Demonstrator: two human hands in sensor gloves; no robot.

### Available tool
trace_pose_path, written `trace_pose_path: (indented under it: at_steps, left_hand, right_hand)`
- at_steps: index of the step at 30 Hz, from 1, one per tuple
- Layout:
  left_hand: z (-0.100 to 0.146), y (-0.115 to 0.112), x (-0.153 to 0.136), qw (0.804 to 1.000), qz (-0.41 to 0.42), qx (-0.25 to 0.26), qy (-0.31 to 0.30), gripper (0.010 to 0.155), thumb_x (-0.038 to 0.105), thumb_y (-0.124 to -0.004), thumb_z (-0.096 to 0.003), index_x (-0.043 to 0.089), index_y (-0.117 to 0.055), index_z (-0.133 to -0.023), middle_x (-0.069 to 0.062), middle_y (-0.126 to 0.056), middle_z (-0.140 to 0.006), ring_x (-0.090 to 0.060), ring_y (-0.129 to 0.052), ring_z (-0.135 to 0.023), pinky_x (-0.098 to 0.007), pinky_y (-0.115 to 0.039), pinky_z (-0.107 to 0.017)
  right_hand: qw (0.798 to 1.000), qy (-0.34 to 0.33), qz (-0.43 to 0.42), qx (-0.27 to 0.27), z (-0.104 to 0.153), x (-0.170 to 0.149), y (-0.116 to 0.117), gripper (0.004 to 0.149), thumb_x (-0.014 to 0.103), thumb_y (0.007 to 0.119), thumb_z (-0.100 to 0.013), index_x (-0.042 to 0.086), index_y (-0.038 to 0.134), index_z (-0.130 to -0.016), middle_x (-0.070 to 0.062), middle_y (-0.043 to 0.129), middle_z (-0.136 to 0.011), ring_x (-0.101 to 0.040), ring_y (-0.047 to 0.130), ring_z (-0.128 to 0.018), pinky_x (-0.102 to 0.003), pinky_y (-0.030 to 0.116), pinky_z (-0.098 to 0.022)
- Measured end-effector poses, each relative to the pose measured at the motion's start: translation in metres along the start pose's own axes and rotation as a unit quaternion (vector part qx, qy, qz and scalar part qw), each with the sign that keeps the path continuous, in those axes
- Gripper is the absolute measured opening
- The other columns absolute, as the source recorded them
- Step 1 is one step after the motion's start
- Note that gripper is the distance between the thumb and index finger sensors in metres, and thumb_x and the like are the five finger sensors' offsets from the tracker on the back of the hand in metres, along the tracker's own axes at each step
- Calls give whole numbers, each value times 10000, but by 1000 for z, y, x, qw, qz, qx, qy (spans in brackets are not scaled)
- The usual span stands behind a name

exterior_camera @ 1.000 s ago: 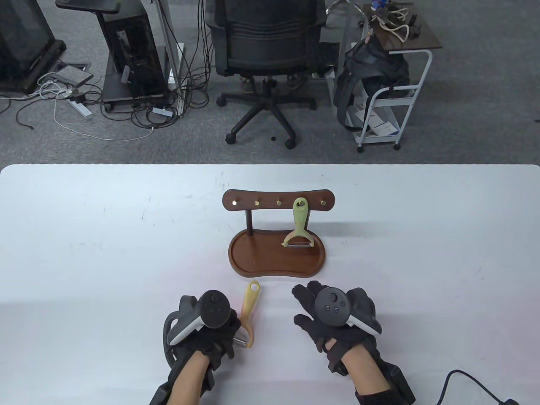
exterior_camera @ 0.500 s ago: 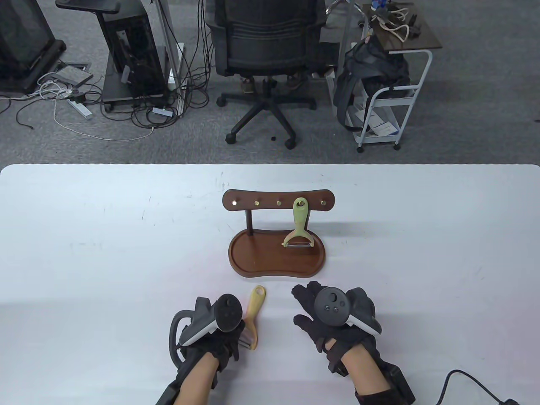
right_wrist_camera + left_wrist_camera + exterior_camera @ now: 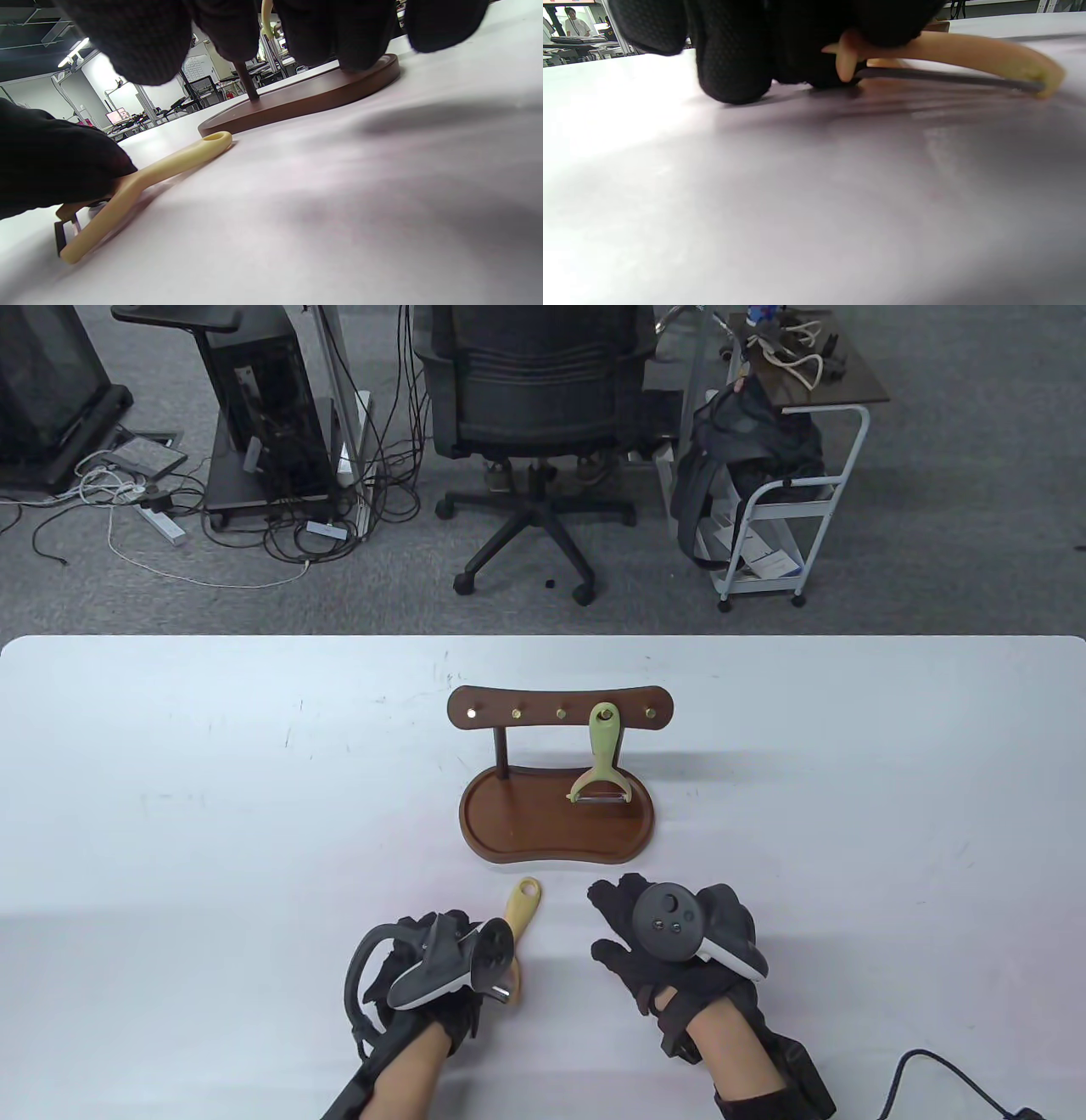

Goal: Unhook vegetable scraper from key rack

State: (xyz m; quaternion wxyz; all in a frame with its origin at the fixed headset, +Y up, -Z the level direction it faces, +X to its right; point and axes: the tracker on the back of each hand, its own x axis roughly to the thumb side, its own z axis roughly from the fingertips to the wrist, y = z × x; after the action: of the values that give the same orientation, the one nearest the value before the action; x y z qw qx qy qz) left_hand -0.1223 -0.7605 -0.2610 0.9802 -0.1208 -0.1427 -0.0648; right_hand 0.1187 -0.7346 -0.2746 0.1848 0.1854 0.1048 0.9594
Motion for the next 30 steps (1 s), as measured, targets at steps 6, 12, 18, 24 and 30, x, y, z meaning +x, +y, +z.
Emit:
trace_pose_path:
  at_steps: [6,12,18,24,30]
  left_hand:
    - [0,1,1,1000,-6,-1,1,489,402,-723,-502,137,-809,-903,-92,-848,-782,-368,-900,-701,-671,-636,-636]
    - [0,1,2,1000,-16,-3,4,480,398,-721,-502,147,-804,-903,-89,-855,-780,-365,-906,-701,-667,-643,-635]
    - [0,2,0,1000,-12,0,7,539,462,-728,-497,147,-794,-930,-101,-856,-804,-378,-903,-721,-669,-644,-634]
    - [2,11,-7,999,21,43,13,622,509,-715,-497,171,-713,-1019,-140,-789,-961,-412,-856,-812,-682,-629,-642]
    - [-2,18,-13,995,48,88,3,736,591,-683,-495,209,-548,-1110,-179,-543,-1147,-461,-700,-961,-719,-560,-672]
  right_hand:
    - [1000,3,2,5,0,0,1,714,493,744,-439,215,546,-1066,-227,543,-1070,-480,617,-928,-655,587,-592]
    - [1000,5,3,8,0,0,1,713,493,743,-440,214,548,-1066,-228,542,-1070,-480,618,-927,-655,587,-592]
    - [1000,7,2,10,0,0,1,712,493,743,-439,214,549,-1065,-228,543,-1070,-480,618,-927,-654,588,-592]
    - [1000,12,-2,8,-1,-2,1,718,493,744,-440,224,530,-1070,-227,524,-1076,-479,615,-929,-654,586,-594]
    - [1000,19,2,0,-1,-4,2,724,496,744,-440,238,509,-1074,-224,515,-1080,-478,610,-933,-655,585,-594]
